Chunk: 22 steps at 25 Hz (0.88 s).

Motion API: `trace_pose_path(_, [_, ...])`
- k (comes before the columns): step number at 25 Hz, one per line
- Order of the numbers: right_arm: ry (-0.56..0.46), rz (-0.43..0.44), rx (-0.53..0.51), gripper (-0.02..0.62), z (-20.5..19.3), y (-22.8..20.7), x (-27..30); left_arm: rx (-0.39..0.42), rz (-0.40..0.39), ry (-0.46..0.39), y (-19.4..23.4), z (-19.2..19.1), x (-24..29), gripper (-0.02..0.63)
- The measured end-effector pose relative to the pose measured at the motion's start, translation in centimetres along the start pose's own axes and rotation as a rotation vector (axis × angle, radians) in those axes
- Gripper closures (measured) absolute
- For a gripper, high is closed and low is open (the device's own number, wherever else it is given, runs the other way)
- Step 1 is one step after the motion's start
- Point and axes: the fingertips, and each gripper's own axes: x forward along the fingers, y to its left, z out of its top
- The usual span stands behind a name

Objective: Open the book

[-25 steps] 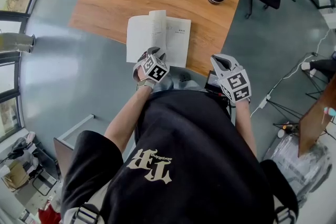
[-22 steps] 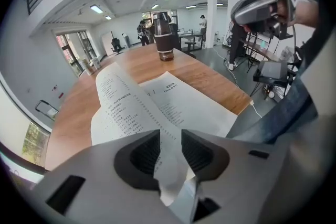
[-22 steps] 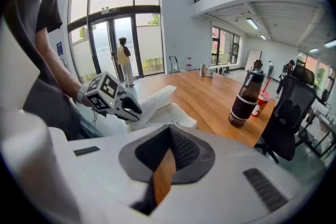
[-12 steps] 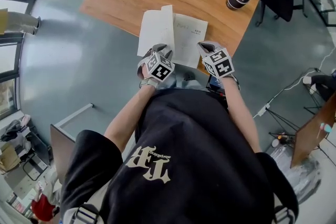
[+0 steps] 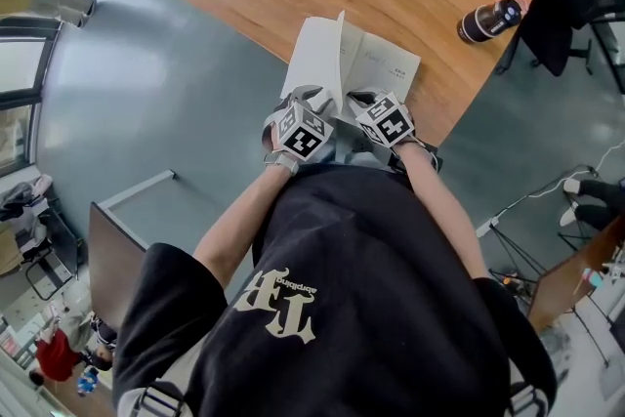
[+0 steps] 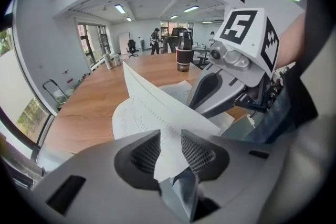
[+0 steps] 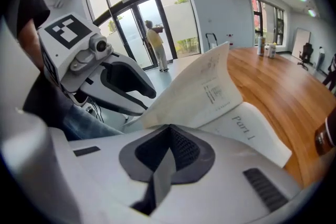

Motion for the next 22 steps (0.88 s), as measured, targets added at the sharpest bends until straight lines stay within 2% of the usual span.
trace_pose_path(7, [0.026,0.088,-0.053,0.607,2.2,1.5,3.8,-0.037,0.007,-0.046,1.7,0.2,-2.2,0.479])
trace_pose_path(12, [0.056,0.121,-0.058,0.607,2.6,1.8,5.7,-0.122,0.078,-0.089,5.3,-0.4,-5.7,0.479])
trace_pose_path(15, [0.077,0.133,-0.059,0.607,2.7,1.8,6.5,-0.134,0.115,-0.099,7.1,-0.7,-7.3,0.479])
trace_pose_path(22, [0.129,0.17,-0.014,0.607,1.8,1.7,7.5,-0.123,0.066,-0.064,7.5,-1.1,-5.3,0.479])
